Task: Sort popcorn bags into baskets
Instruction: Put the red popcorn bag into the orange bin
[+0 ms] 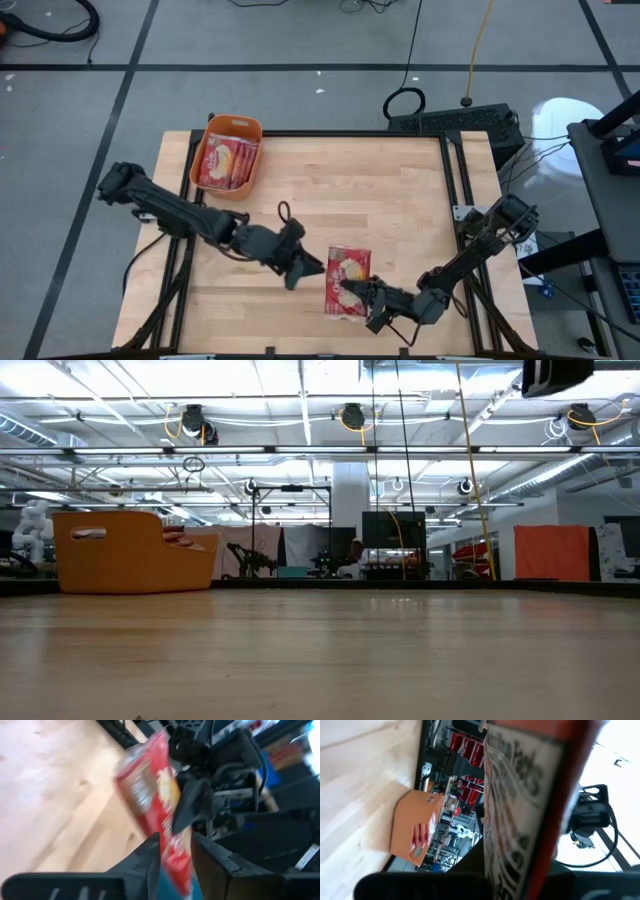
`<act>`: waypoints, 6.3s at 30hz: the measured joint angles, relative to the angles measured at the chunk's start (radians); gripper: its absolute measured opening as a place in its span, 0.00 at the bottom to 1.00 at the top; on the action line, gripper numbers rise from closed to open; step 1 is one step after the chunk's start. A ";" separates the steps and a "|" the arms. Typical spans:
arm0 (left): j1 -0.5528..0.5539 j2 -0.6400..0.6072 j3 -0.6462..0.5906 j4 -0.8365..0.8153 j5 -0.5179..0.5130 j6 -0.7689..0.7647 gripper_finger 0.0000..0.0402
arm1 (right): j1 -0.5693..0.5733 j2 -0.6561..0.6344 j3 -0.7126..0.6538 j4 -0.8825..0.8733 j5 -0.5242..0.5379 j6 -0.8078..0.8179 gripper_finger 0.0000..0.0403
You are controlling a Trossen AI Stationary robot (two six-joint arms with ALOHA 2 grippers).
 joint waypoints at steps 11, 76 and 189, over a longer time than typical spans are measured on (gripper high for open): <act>0.050 -0.046 0.000 -0.279 -0.124 0.153 0.63 | -0.078 -0.039 0.001 -0.017 -0.001 -0.031 0.07; 0.150 0.057 0.000 0.172 0.111 0.170 0.09 | -0.093 -0.038 0.000 -0.011 0.017 0.138 0.45; 1.477 -0.303 -0.004 -1.121 0.225 0.908 0.12 | -0.187 -0.039 -0.377 0.201 -0.243 1.435 0.53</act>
